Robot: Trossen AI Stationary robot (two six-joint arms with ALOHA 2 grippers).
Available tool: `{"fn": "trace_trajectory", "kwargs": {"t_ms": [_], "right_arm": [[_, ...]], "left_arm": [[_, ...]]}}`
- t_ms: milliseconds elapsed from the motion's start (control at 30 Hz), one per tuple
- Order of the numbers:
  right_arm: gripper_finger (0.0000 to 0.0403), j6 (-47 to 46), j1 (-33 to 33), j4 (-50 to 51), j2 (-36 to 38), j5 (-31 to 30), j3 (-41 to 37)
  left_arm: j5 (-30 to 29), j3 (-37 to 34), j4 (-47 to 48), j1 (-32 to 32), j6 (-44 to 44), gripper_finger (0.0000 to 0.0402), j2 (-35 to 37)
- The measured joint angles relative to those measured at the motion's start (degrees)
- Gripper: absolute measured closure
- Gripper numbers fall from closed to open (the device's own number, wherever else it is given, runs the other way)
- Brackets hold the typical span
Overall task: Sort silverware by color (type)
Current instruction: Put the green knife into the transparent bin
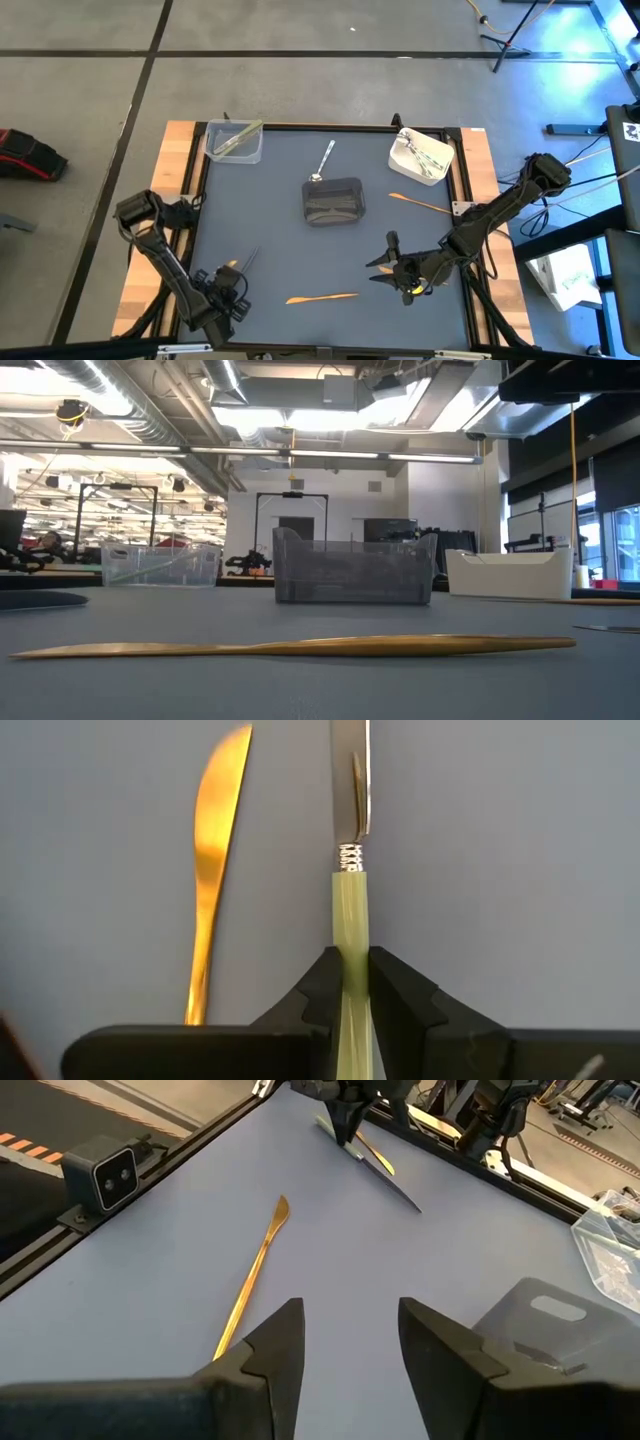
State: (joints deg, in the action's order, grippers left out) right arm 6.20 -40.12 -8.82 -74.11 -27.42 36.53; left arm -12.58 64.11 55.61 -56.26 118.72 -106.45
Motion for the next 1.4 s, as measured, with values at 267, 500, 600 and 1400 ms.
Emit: {"fn": "trace_trajectory", "kwargs": {"t_ms": [267,500,600,1400], "right_arm": [[0.0249,0.0,0.0,0.0,0.0,0.0,0.0],[0.0249,0.0,0.0,-0.8,0.0,0.0,0.0],[0.0249,0.1,0.0,-2.1,0.0,0.0,0.1],[0.0249,1.7,0.0,-1.5,0.0,-3.5,1.9]], "left_arm": [[-2.2,-0.1,0.0,0.0,-2.0,0.0365,-0.1],[-3.1,-0.1,0.9,0.1,-5.3,0.0381,0.8],[-3.4,-0.1,1.0,0.2,-7.5,0.0385,1.8],[-2.3,-7.9,-4.0,2.2,-15.8,0.0300,4.4]]}}
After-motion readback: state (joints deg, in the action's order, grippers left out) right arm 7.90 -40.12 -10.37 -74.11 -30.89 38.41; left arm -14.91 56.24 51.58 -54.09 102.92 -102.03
